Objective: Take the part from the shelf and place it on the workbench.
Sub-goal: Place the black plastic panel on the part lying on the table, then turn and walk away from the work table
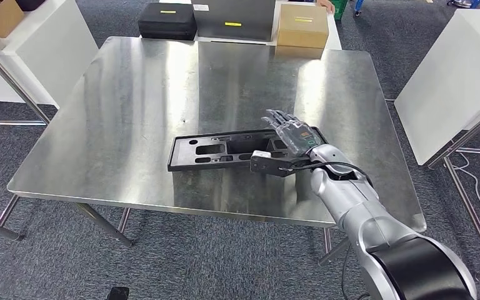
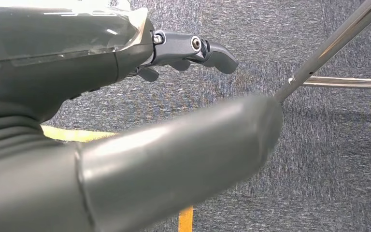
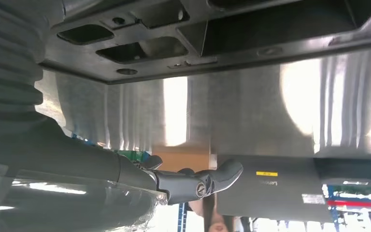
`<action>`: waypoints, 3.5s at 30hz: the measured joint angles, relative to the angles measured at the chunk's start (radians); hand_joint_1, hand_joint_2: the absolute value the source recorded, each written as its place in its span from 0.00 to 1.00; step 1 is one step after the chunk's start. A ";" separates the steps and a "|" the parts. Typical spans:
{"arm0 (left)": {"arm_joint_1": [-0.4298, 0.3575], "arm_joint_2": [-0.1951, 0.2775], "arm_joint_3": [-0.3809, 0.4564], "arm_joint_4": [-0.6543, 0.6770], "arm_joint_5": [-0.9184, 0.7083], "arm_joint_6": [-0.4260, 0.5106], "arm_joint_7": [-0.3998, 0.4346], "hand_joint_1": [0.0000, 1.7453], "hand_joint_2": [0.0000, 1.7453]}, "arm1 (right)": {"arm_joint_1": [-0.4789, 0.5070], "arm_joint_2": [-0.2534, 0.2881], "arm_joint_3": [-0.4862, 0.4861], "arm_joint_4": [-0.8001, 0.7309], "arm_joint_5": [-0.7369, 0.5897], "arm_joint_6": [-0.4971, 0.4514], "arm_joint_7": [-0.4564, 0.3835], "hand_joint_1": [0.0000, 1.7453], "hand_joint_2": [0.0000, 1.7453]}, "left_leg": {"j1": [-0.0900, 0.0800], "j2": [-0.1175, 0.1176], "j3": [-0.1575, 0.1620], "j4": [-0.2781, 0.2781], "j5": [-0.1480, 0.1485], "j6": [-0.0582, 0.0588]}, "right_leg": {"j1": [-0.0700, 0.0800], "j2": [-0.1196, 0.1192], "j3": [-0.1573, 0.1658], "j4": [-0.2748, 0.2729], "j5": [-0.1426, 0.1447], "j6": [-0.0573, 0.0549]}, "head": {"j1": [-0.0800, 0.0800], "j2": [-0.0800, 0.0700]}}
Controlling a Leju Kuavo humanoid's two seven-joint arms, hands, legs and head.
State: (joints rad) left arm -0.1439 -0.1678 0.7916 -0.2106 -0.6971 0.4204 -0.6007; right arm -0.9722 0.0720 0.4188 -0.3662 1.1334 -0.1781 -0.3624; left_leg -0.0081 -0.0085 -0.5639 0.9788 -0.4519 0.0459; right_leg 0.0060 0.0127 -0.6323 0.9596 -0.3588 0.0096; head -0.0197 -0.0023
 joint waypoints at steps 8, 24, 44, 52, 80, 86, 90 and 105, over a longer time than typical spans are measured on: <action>0.001 0.000 0.004 0.000 -0.018 -0.003 0.018 0.00 0.00 | -0.043 0.074 0.004 -0.062 0.034 -0.077 0.034 0.00 1.00 | 0.000 0.003 0.001 0.000 0.000 0.000 | 0.000 0.002 0.000 0.001 0.000 0.000 | 0.000 0.000; 0.009 0.003 0.021 0.000 -0.008 -0.011 0.036 0.00 0.00 | -0.162 0.009 0.042 -0.105 0.091 -0.191 0.206 0.00 1.00 | -0.004 0.000 0.002 0.000 0.002 0.002 | 0.000 0.001 0.003 0.001 0.000 0.000 | 0.000 0.000; 0.008 0.010 0.037 0.001 -0.003 -0.152 0.143 0.00 0.00 | -0.207 -0.124 0.004 -0.127 0.084 -0.156 0.200 0.00 1.00 | -0.007 0.001 0.003 0.002 0.000 0.003 | -0.006 0.001 0.003 0.000 0.000 0.001 | 0.000 0.000; 0.008 0.009 0.039 0.001 -0.023 -0.159 0.168 0.00 0.00 | -0.207 -0.124 0.004 -0.127 0.083 -0.158 0.202 0.00 1.00 | -0.009 0.000 0.001 0.009 -0.002 0.011 | -0.008 0.001 0.004 -0.001 0.003 0.005 | 0.000 0.000; 0.001 0.005 0.038 0.002 -0.045 -0.171 0.170 0.00 0.00 | -0.164 -0.188 -0.022 -0.127 0.078 -0.172 0.203 0.00 1.00 | 0.020 0.005 -0.035 0.179 -0.092 -0.025 | -0.027 -0.007 -0.006 0.034 -0.017 0.000 | -0.004 0.000; -0.002 0.005 0.038 0.002 -0.046 -0.177 0.166 0.00 0.00 | -0.150 -0.221 -0.028 -0.128 0.081 -0.192 0.210 0.00 1.00 | 0.008 0.005 0.041 0.024 -0.038 0.002 | -0.020 -0.008 -0.021 0.031 0.011 0.037 | -0.003 0.000; -0.004 0.006 0.038 0.001 -0.044 -0.176 0.164 0.00 0.00 | -0.138 -0.248 -0.038 -0.128 0.082 -0.197 0.211 0.00 1.00 | 0.010 0.009 0.002 0.014 0.006 0.028 | -0.021 -0.010 -0.094 0.207 -0.116 0.027 | 0.002 0.000; -0.006 0.001 0.038 0.002 -0.045 -0.177 0.158 0.00 0.00 | -0.093 -0.306 -0.066 -0.133 0.083 -0.226 0.217 0.00 1.00 | 0.010 0.003 -0.123 0.116 -0.008 -0.024 | -0.031 -0.016 0.095 0.015 -0.089 -0.004 | 0.000 0.000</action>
State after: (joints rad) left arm -0.1497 -0.1663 0.8297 -0.2090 -0.7421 0.2432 -0.4428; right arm -1.0651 -0.2339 0.3531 -0.4990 1.2162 -0.4041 -0.1453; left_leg 0.0017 -0.0050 -0.6867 1.0948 -0.4601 0.0219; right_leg -0.0248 -0.0035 -0.5374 0.9746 -0.4476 0.0055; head -0.0196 -0.0023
